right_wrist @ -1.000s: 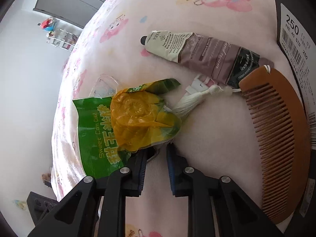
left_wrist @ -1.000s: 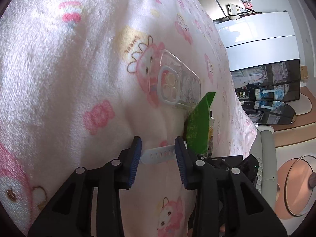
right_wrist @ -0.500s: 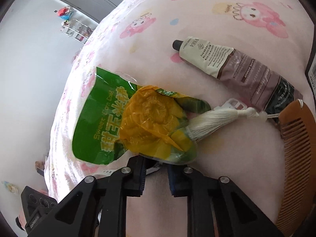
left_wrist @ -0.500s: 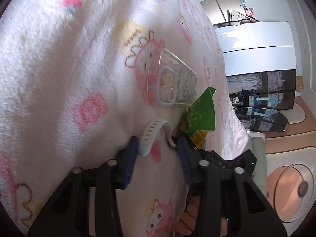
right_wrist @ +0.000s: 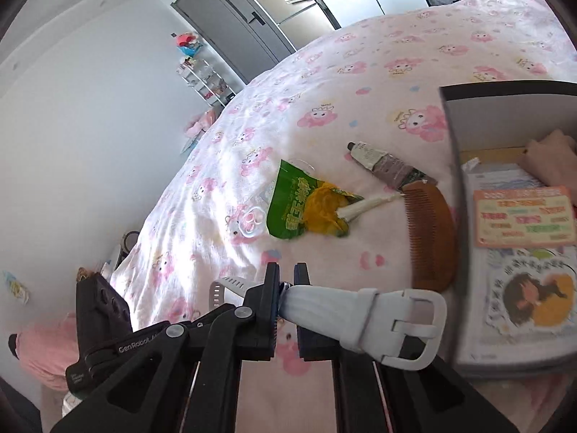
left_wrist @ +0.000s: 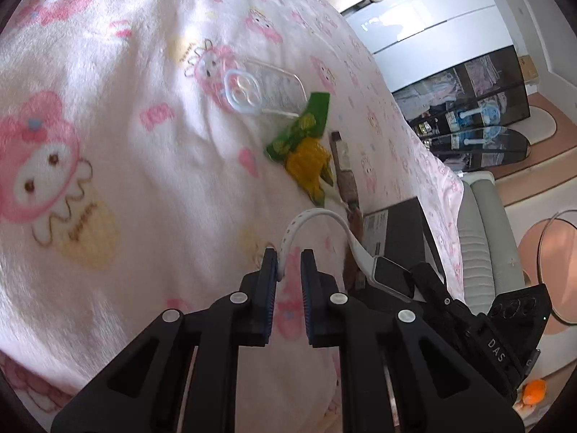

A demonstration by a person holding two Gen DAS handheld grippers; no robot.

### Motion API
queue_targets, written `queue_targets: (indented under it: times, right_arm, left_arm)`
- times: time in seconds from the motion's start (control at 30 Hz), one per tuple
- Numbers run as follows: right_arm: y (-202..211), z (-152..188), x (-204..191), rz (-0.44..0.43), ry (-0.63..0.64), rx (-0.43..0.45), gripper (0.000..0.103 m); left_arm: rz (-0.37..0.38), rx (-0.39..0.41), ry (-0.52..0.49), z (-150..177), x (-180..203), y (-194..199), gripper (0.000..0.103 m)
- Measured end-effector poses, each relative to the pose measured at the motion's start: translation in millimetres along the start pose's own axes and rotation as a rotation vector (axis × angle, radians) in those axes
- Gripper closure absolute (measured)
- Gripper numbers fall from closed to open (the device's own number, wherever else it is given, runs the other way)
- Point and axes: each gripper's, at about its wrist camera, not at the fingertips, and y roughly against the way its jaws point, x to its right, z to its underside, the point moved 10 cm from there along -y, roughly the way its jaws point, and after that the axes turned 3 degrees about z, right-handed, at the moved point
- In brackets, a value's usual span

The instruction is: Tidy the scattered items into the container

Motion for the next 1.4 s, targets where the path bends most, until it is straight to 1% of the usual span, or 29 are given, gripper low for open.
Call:
queue_targets:
  times: [0.07, 0.17, 0.23, 0.3, 0.33, 0.37, 0.47, 0.53, 0.57, 0.67, 0.73, 0.8, 0.87, 0.93, 1.0, 1.1, 1.2, 1.27, 1.33, 1.37, 1.4]
  right_arm:
    - [18, 11, 7, 0.002, -0.006, -0.001, 0.097]
    - [45, 31, 20, 0.004, 0.016, -0.007, 0.097]
    - [55, 43, 39, 0.022, 0.007, -0.013, 0.097]
    - [58, 53, 66, 0.042, -0.054, -0.038, 0.097]
    - [62, 59, 79, 0.048, -0.086, -0.054, 0.097]
    - [64, 63, 91, 0.056, -0.108, -0.072, 0.097]
    - [71, 75, 120, 0.105, -0.122, -0.131, 0.097]
    - [75, 83, 139, 0.148, -0.137, -0.17, 0.094]
    - [79, 85, 146, 0.145, -0.154, -0.175, 0.094]
    - [96, 81, 163, 0.15, -0.174, -0.148, 0.094]
    - [109, 75, 173, 0.17, -0.177, -0.107, 0.094]
    - [120, 71, 184, 0.184, -0.2, -0.085, 0.094]
    - [130, 67, 192, 0.193, -0.214, -0.065, 0.094]
    - [140, 62, 200, 0.227, -0.212, -0.03, 0.094]
    - [146, 60, 208, 0.253, -0.233, -0.001, 0.094]
    - [144, 66, 218, 0.257, -0.269, -0.03, 0.094]
    - [145, 66, 227, 0.275, -0.26, -0.039, 0.094]
    - [148, 67, 235, 0.298, -0.272, -0.041, 0.094]
    - [155, 74, 244, 0.324, -0.346, -0.021, 0.094]
    - [157, 77, 245, 0.322, -0.382, -0.005, 0.094]
    - [155, 80, 239, 0.304, -0.39, -0.002, 0.094]
  left_arm:
    - [-0.004, -0.026, -0.017, 16, 10, -3, 0.092]
    - [0.009, -0.063, -0.03, 40, 27, -8, 0.092]
    - [-0.006, -0.084, -0.053, 55, 38, -14, 0.091]
    - [-0.033, -0.109, -0.075, 69, 45, -20, 0.089]
    - [-0.031, -0.122, -0.077, 75, 49, -24, 0.087]
    - [-0.019, -0.133, -0.075, 81, 54, -28, 0.081]
    - [0.035, -0.148, -0.069, 94, 67, -35, 0.069]
    - [0.027, -0.172, -0.069, 103, 70, -43, 0.067]
    - [0.025, -0.191, -0.062, 109, 71, -48, 0.067]
    - [0.034, -0.235, -0.058, 127, 79, -63, 0.067]
    - [0.014, -0.257, -0.084, 139, 86, -71, 0.067]
    - [0.004, -0.262, -0.105, 144, 94, -75, 0.067]
    - [0.019, -0.258, -0.121, 148, 103, -74, 0.067]
    - [0.001, -0.243, -0.153, 149, 106, -72, 0.067]
    - [-0.008, -0.251, -0.149, 152, 105, -73, 0.067]
    - [0.024, -0.296, -0.099, 163, 105, -80, 0.067]
    - [-0.006, -0.313, -0.14, 172, 109, -90, 0.067]
    - [-0.021, -0.315, -0.146, 172, 110, -98, 0.067]
    - [-0.031, -0.313, -0.132, 171, 110, -105, 0.067]
    - [-0.033, -0.311, -0.122, 170, 110, -108, 0.067]
    - [-0.032, -0.307, -0.113, 170, 112, -110, 0.067]
